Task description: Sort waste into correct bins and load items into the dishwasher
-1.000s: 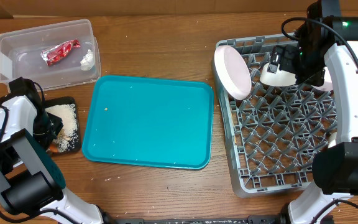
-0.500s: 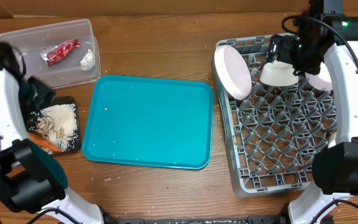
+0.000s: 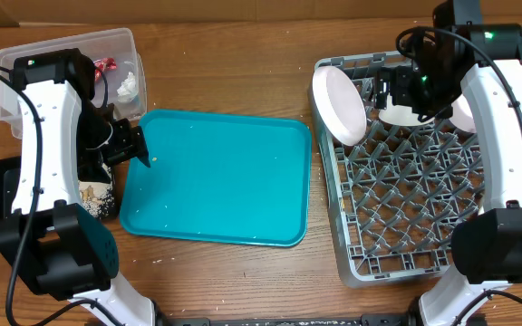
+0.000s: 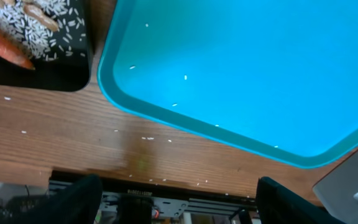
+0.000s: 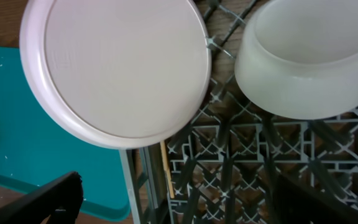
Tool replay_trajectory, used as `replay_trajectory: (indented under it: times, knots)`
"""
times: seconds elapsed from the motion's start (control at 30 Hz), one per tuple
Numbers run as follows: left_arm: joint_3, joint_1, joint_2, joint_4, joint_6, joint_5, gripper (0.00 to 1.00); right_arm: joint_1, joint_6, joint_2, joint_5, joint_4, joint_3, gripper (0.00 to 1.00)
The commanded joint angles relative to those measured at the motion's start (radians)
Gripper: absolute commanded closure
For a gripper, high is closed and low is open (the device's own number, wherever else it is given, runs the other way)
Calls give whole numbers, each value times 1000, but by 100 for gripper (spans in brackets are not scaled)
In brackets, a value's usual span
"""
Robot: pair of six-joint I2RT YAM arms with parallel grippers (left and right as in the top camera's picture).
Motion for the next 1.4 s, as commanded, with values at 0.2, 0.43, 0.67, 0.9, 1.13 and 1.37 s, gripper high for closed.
replay_trajectory:
  times: [0.2, 0.43, 0.67, 0.9, 1.13, 1.37]
  knots:
    - [-262, -71, -417, 240, 27, -2, 16, -2, 51, -247, 100, 155, -122, 0]
    - [-642, -117, -924, 522, -140, -192, 0, -2, 59, -600, 105, 439, -505, 0]
    - [-807, -117, -1205, 573, -188, -204, 0, -2, 61, -850, 134, 510, -793, 0]
    - [-809, -117, -1231, 483, -188, -204, 0, -2, 61, -846, 134, 397, -814, 0]
    - [-809, -117, -1230, 472, -188, -204, 0, -2, 61, -820, 134, 395, -814, 0]
    - [-809, -117, -1230, 472, -188, -204, 0, -2, 61, -819, 134, 394, -814, 0]
